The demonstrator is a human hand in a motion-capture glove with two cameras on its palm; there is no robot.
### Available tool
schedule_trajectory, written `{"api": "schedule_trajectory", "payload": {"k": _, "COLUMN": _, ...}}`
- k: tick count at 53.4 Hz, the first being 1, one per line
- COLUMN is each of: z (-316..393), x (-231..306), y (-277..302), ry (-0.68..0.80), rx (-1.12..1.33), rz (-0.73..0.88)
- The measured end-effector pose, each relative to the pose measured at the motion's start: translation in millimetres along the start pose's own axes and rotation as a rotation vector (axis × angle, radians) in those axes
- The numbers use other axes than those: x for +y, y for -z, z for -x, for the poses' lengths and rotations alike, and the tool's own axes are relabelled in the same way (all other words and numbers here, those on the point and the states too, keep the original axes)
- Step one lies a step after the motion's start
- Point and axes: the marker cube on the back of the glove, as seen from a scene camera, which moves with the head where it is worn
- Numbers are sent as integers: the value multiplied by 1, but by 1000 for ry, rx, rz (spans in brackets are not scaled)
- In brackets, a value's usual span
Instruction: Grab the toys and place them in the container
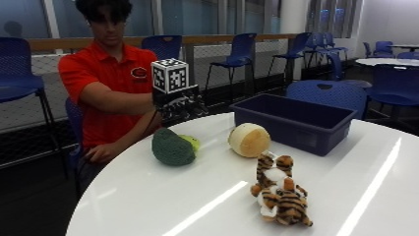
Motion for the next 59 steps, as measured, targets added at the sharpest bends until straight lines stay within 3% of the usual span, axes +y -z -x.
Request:
{"api": "schedule_trajectory", "payload": {"k": 32, "z": -59, "x": -58, "y": -30, "ry": -129, "rx": 39, "rz": 2}}
{"api": "schedule_trajectory", "payload": {"k": 59, "z": -104, "x": -85, "y": -67, "ry": -194, "rx": 29, "rz": 101}}
